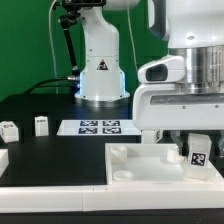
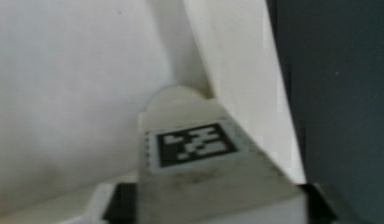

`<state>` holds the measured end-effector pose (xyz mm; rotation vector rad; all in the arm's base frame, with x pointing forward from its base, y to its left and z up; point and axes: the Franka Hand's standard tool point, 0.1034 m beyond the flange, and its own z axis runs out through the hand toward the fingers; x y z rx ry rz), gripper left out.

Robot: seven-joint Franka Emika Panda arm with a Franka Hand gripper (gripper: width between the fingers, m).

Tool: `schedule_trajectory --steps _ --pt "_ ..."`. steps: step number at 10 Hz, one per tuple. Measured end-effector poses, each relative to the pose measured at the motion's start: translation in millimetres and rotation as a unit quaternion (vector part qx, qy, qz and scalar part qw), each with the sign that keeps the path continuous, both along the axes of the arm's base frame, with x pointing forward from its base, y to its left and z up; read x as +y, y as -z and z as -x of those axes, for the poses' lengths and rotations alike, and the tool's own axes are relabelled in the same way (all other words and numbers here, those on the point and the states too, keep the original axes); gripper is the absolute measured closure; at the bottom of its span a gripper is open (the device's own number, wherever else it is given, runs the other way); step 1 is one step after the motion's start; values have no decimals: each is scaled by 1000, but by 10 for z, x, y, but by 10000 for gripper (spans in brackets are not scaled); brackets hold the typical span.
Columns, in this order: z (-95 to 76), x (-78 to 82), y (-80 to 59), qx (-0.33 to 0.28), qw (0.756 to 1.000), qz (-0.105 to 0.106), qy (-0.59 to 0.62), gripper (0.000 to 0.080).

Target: Assemble square table

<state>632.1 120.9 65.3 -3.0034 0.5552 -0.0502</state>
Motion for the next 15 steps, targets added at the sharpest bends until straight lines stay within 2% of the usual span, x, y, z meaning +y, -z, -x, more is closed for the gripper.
schedule_trajectory --steps 1,4,5,6,7,8,10,11,12,14,15 --pt "0 -11 3 5 998 -2 56 509" --pt "-2 -25 5 12 987 -6 158 509" --pt "-1 -34 2 20 973 -11 231 509" --pt "27 -30 -2 43 940 -15 339 509" --pt "18 -41 0 65 895 -38 440 509" --pt "4 -73 6 76 867 -55 490 509" --pt "15 -25 7 82 836 -54 540 509" --pt "14 -32 7 81 835 -53 541 509" --pt "13 -24 8 76 854 -52 512 478" --pt "26 14 21 53 926 -40 371 219" --pt "22 9 16 42 950 -31 307 219"
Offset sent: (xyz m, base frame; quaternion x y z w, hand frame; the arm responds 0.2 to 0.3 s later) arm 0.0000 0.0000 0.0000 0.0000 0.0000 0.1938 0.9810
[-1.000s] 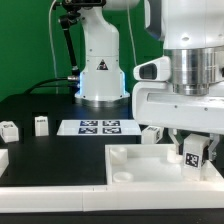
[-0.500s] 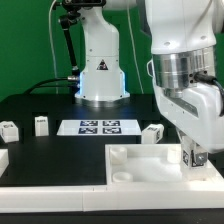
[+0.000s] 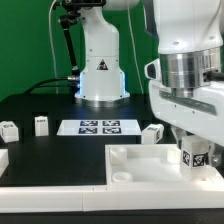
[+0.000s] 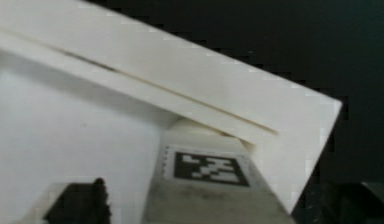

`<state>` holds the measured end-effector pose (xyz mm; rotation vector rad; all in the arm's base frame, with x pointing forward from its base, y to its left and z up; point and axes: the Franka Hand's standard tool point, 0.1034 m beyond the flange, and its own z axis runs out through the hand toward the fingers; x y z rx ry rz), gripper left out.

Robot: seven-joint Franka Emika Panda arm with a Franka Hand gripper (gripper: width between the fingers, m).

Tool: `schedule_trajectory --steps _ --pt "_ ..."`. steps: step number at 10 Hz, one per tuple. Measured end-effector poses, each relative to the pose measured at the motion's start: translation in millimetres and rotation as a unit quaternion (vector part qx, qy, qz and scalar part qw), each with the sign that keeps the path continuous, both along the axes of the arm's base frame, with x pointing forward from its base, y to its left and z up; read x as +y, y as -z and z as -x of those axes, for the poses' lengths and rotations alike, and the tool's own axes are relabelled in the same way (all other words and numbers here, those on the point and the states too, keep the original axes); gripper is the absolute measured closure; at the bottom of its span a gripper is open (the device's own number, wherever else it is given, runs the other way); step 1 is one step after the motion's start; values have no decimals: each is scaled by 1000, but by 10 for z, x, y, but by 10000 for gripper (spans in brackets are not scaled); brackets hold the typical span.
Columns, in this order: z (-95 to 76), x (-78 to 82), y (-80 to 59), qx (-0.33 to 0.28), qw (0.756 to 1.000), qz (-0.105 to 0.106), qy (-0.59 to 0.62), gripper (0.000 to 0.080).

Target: Assemble square table

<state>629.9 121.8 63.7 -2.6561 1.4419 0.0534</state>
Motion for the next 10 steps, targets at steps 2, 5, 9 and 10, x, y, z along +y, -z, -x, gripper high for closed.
schedule_trajectory --steps 2,5,9,10 --pt "9 -23 33 -16 998 6 -59 152" --pt "-55 -50 -54 -53 960 35 -273 150" --pt "-66 31 -76 -78 911 51 -401 160" --pt "-67 19 -74 -78 911 52 -402 325"
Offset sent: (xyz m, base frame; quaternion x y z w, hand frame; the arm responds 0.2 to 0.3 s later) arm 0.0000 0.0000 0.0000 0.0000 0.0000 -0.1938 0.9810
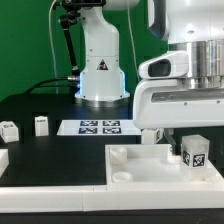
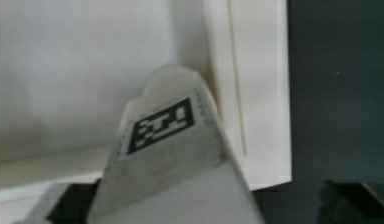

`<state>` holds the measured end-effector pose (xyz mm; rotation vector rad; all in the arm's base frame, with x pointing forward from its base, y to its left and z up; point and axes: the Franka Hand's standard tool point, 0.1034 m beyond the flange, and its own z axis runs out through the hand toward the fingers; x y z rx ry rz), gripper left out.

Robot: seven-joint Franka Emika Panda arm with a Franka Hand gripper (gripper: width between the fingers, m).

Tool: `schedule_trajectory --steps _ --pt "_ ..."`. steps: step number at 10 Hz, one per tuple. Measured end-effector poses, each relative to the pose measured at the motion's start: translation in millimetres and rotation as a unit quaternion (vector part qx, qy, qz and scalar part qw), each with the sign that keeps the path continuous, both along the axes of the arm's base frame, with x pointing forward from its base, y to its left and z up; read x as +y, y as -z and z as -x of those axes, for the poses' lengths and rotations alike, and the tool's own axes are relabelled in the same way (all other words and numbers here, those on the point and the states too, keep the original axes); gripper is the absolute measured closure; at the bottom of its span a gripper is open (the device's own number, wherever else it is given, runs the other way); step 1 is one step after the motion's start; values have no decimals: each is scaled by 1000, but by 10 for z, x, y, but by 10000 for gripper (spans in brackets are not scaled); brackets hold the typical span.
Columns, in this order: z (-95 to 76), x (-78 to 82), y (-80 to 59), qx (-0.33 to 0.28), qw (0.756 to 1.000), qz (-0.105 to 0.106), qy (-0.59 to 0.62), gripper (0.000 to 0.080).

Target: Assemble square table

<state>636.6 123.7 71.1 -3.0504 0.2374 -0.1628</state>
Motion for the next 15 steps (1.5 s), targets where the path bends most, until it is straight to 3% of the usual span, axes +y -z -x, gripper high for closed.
schedule_trajectory --steps 1,2,5,7,8,11,13,15 --pt "1 -2 3 2 1000 -3 20 325" --pt "-11 -39 -2 2 998 -5 56 500" --pt "-15 -76 4 10 985 -16 172 500" --pt "-26 -132 22 18 961 -30 275 500" --pt "-23 -157 28 29 935 -41 351 500" --pt "36 -208 51 76 797 -93 592 500" --pt "61 -214 61 91 735 -107 663 500" --pt "82 -210 70 99 699 -109 700 500"
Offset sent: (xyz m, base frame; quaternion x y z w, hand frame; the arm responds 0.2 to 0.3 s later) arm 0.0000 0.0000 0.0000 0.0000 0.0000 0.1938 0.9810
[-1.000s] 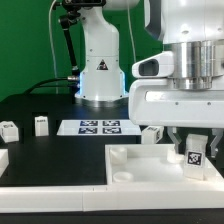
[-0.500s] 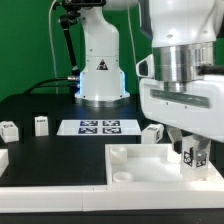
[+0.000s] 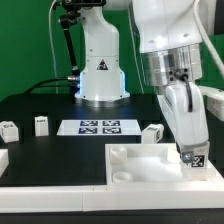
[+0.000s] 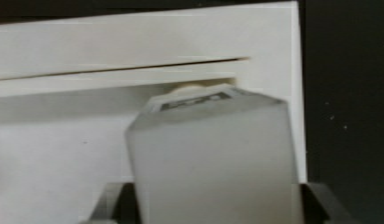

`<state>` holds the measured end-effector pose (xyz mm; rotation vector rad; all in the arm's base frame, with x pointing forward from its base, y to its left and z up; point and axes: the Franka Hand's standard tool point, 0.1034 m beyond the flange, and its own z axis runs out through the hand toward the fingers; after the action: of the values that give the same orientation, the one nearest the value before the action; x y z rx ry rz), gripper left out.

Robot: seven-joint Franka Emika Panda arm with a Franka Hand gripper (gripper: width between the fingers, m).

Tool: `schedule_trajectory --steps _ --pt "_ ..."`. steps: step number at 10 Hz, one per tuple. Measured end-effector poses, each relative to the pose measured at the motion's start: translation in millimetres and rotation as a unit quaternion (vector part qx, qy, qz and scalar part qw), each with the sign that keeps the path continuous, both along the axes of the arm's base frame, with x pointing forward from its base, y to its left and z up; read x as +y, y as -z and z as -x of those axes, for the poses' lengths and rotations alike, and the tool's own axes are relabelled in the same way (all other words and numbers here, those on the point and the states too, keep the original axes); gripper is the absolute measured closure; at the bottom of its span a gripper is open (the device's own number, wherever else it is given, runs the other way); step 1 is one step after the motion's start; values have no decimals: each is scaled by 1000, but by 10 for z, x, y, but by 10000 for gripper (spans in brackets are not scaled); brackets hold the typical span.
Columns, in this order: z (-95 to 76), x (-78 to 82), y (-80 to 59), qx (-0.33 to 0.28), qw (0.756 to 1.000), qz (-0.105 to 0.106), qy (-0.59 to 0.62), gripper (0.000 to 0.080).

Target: Assemble square table

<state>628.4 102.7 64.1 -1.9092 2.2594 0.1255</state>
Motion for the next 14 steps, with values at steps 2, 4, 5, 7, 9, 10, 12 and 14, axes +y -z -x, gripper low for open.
schedule_trajectory --steps 2,4,5,7,9,10,12,14 --pt "22 8 0 19 998 -5 56 500" --pt "23 0 0 21 997 -6 71 500" --pt "27 7 6 19 998 -5 53 371" --pt "41 136 -18 4 996 33 -83 228" --pt "77 310 -47 -15 969 65 -237 156" --pt "75 279 -34 -20 957 68 -280 156" --pt "93 262 -13 -33 903 82 -420 151" --pt "63 217 2 -53 810 99 -576 151"
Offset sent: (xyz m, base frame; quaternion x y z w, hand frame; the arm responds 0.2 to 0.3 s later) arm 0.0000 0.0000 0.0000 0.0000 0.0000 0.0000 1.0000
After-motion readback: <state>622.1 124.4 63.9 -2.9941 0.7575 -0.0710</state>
